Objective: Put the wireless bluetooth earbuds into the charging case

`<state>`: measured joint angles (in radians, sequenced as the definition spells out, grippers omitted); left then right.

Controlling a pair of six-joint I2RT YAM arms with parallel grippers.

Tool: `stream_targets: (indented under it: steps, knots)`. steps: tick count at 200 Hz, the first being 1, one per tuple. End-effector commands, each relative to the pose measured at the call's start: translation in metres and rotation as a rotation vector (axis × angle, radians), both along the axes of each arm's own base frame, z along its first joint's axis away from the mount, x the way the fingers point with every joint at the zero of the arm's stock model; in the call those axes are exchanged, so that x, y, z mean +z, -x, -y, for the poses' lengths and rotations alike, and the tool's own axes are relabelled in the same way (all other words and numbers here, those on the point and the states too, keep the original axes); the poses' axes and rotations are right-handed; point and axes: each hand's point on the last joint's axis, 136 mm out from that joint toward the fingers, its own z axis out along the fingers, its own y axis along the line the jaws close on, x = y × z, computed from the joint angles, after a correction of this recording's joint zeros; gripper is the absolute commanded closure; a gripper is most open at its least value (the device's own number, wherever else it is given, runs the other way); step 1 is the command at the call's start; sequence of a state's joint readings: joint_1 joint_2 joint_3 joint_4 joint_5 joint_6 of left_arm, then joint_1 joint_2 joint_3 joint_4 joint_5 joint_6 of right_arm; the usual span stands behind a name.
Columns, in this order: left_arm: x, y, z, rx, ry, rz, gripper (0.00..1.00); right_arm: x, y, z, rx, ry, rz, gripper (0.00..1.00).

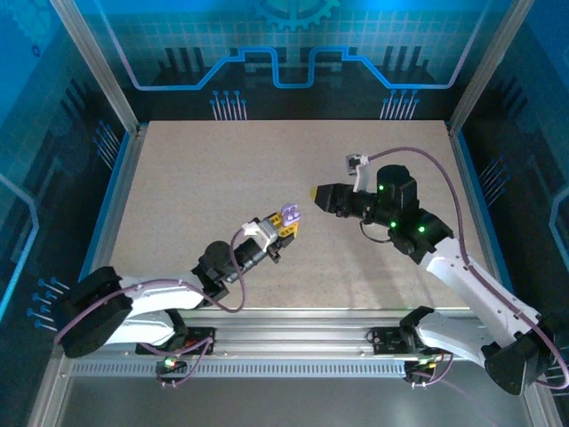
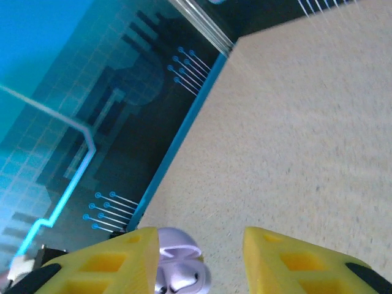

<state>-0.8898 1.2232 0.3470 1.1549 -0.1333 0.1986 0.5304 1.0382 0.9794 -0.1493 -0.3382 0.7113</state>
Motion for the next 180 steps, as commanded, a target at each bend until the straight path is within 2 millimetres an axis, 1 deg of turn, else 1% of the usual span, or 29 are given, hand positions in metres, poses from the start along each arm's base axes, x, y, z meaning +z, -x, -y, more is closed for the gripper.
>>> stream_targets:
  steps: [1,18,30,50,79,94,109,128,157,180]
  knots:
    - [0.021,0.014,0.009,-0.105,0.029,-0.038,0.84,0.03,0.014,-0.012,0.227,0.024,0.297,0.56]
    - [0.028,0.021,0.008,-0.142,0.02,-0.049,0.84,0.031,0.022,-0.012,0.334,0.059,0.406,0.54]
    - [0.031,0.024,0.004,-0.165,0.028,-0.061,0.84,0.032,0.034,-0.013,0.422,0.079,0.506,0.52]
    - [0.037,0.029,-0.001,-0.22,0.044,-0.076,0.84,0.034,0.05,-0.01,0.503,0.124,0.637,0.51]
    - [0.04,0.036,0.001,-0.302,0.024,-0.091,0.84,0.038,0.068,-0.001,0.624,0.143,0.735,0.49]
    - [0.04,0.036,0.002,-0.318,0.021,-0.093,0.84,0.038,0.081,0.0,0.708,0.137,0.788,0.47]
    - [0.04,0.035,0.002,-0.316,0.013,-0.091,0.84,0.036,0.088,-0.001,0.77,0.135,0.81,0.46]
    - [0.038,0.033,0.001,-0.31,0.006,-0.091,0.84,0.032,0.087,-0.004,0.809,0.16,0.821,0.46]
    - [0.038,0.034,0.004,-0.326,0.01,-0.085,0.84,0.021,0.067,-0.014,0.786,0.223,0.822,0.45]
    - [0.039,0.034,0.004,-0.327,0.011,-0.08,0.83,0.016,0.059,-0.022,0.806,0.241,0.801,0.45]
